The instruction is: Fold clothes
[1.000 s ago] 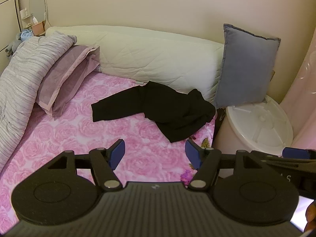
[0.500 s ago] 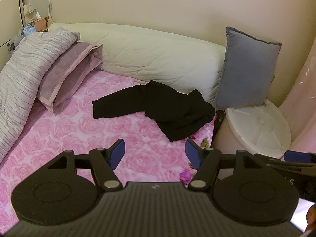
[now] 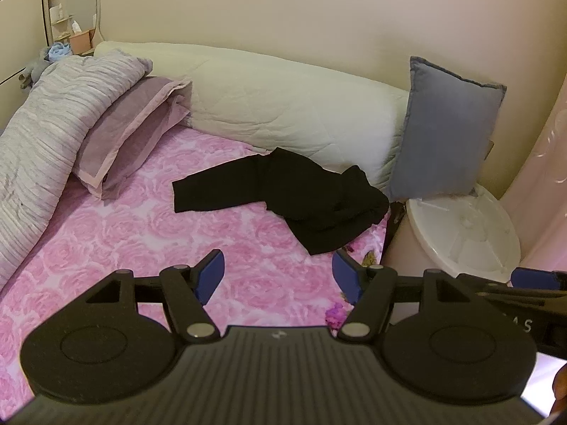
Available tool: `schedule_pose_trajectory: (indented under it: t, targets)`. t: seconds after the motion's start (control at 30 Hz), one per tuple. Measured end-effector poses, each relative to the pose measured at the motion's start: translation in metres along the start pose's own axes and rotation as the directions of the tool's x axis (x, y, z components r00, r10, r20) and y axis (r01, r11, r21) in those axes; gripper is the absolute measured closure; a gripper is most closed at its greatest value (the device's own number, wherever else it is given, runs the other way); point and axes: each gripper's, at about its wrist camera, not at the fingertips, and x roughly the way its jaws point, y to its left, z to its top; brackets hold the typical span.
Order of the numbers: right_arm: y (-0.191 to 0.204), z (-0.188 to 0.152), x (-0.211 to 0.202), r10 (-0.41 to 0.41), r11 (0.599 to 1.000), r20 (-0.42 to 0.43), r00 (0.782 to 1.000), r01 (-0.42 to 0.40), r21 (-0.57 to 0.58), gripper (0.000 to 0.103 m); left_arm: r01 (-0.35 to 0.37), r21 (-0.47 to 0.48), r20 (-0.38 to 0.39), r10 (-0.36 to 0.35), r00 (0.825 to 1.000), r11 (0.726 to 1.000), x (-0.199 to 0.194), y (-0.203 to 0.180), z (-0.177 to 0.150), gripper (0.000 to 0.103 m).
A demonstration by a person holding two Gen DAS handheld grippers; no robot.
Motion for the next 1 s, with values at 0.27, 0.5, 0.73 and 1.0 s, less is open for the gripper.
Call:
schedule_pose_trajectory:
  t: [0.27, 0.5, 0.73, 1.0]
  targets:
    - [0.002, 0.000, -0.001, -0.003, 1.000, -0.003, 1.000, 0.003, 0.000, 0.031, 0.001, -0.007, -0.009, -0.001, 1.000, 1.000, -0.001, 0.005, -0.003, 0.039]
    - [0.001, -0.002, 0.001, 0.005, 1.000, 0.000, 1.000, -0.005, 0.006, 0.031, 0.000, -0.015, -0.015, 0.000, 1.000, 1.000, 0.002, 0.009, -0.004, 0.039]
    - [0.005, 0.001, 0.005, 0.014, 1.000, -0.003, 1.000, -0.014, 0.001, 0.031, -0.005, -0.029, -0.023, 0.005, 1.000, 1.000, 0.007, 0.016, -0.002, 0.039]
    - [0.013, 0.005, 0.015, 0.020, 1.000, -0.017, 1.000, -0.020, -0.019, 0.031, -0.024, -0.054, -0.037, 0.022, 0.999, 0.998, 0.014, 0.025, -0.002, 0.039]
